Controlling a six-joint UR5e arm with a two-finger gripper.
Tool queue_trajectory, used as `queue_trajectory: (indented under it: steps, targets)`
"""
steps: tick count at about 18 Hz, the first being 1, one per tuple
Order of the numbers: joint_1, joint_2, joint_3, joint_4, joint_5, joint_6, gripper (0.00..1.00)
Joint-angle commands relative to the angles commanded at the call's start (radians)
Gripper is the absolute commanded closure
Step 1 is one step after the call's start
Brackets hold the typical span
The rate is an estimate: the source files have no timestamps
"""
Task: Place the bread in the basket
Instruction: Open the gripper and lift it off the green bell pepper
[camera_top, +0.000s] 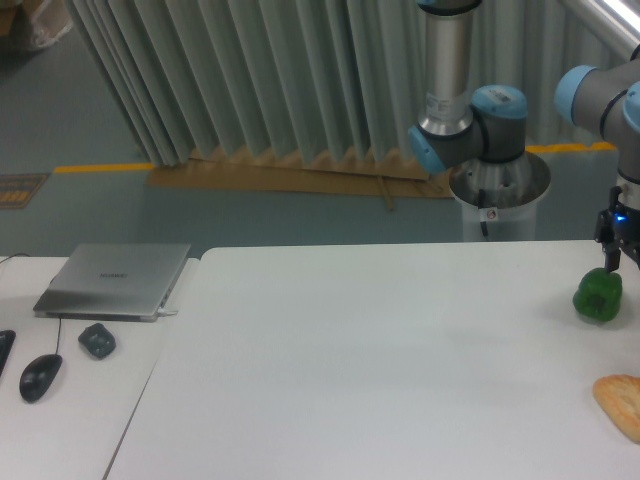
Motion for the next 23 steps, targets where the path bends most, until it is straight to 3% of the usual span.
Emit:
queue_trajectory:
  steps: [17,23]
  targets:
    - [-0.032,-0.037,0.002,0.055,0.012,-0.063,0.0]
    - [-0.034,-0.075,0.044,0.074,0.014,-0.083,0.0]
